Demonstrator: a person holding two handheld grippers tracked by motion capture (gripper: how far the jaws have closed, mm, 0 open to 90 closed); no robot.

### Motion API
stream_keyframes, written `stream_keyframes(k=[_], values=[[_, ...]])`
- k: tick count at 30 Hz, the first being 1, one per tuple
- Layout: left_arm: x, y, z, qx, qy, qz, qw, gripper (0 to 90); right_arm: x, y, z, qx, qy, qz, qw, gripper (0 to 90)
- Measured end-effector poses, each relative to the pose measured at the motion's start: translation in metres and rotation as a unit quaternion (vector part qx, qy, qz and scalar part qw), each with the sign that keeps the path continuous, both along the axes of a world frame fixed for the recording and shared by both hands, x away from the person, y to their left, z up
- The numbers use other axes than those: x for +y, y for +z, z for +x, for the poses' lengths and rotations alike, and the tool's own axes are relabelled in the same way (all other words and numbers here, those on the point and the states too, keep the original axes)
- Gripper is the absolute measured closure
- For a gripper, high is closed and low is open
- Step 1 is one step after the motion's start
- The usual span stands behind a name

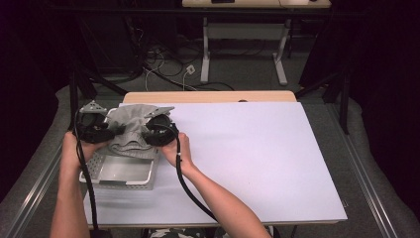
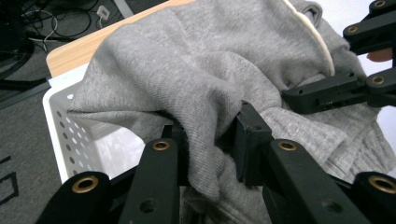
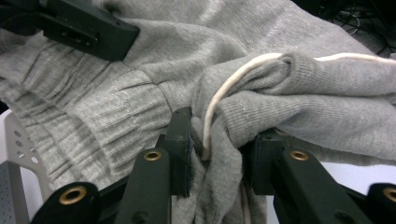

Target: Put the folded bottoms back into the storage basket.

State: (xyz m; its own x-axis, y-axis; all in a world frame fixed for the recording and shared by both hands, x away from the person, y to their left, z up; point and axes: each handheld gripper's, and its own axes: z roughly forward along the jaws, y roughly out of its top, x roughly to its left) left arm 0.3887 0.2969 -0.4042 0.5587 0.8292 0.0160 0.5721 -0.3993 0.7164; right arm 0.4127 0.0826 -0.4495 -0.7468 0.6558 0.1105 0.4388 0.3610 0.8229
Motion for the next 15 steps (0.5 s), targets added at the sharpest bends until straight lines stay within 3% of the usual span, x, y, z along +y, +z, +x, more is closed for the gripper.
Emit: stream_keyframes(k=[15], values=[[0.002, -0.008, 0.004, 0.015, 0.011, 0.024, 0.9995, 73.5, 0.012, -0.011, 0.002, 0.019, -0.001, -0.004, 0.9998, 66.2]])
